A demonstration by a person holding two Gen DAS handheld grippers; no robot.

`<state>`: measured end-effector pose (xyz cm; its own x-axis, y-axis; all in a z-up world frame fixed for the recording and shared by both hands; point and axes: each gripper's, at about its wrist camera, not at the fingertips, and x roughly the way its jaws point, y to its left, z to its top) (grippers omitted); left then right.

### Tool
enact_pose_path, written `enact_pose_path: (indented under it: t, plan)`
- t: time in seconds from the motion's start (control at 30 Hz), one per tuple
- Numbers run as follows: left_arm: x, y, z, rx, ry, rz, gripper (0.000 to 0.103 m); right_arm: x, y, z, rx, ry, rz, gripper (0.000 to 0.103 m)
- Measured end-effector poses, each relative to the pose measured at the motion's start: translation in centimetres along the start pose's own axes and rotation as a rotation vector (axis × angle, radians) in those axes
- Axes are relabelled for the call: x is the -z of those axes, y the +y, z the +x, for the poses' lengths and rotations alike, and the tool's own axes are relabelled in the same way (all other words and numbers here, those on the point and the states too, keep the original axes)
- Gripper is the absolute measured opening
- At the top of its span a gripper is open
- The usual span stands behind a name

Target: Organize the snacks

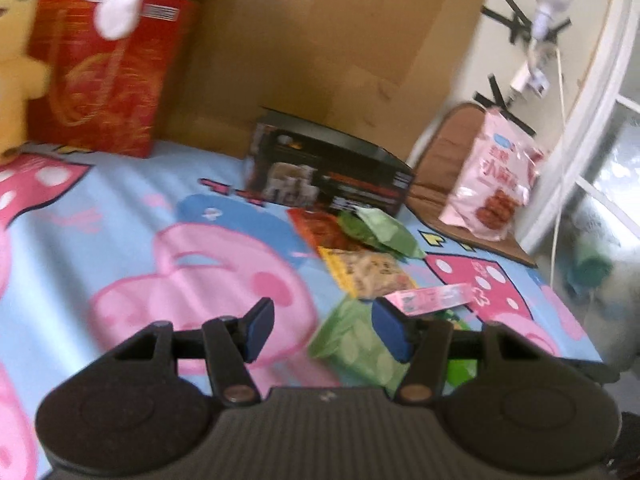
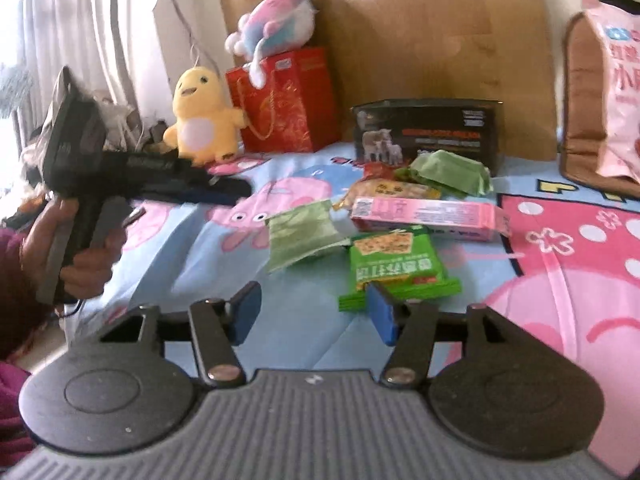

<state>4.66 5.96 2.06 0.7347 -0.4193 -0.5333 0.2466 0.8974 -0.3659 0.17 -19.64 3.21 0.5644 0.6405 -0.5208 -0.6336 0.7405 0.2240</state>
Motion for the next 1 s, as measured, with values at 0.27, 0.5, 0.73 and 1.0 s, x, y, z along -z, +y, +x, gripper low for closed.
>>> enact_pose_path:
  t: [0.27, 0.5, 0.73, 1.0]
  plan:
    - [0.5, -1.4, 2.7, 0.004, 0.093, 0.028, 0.047, -2.2, 0.8, 2.3, -0.094, 0.06, -0.035, 0.05]
    - [1.4, -2.3, 1.6, -0.015, 0.096, -0.005, 0.029, -2.3, 0.8, 5.6, -0.003, 0.122, -0.096, 0.047]
    - [-0.7, -2.8, -0.6, 0.018, 0.025, -0.037, 0.027, -3.0, 1.5, 4.5, -0.042, 0.068, -0.107, 0.04]
    - [-12.5, -5.5, 3.2, 0.015, -0.1, 0.165, 0.029, -11.0, -1.3, 4.7, 0.064, -0.105, -0.179, 0.04]
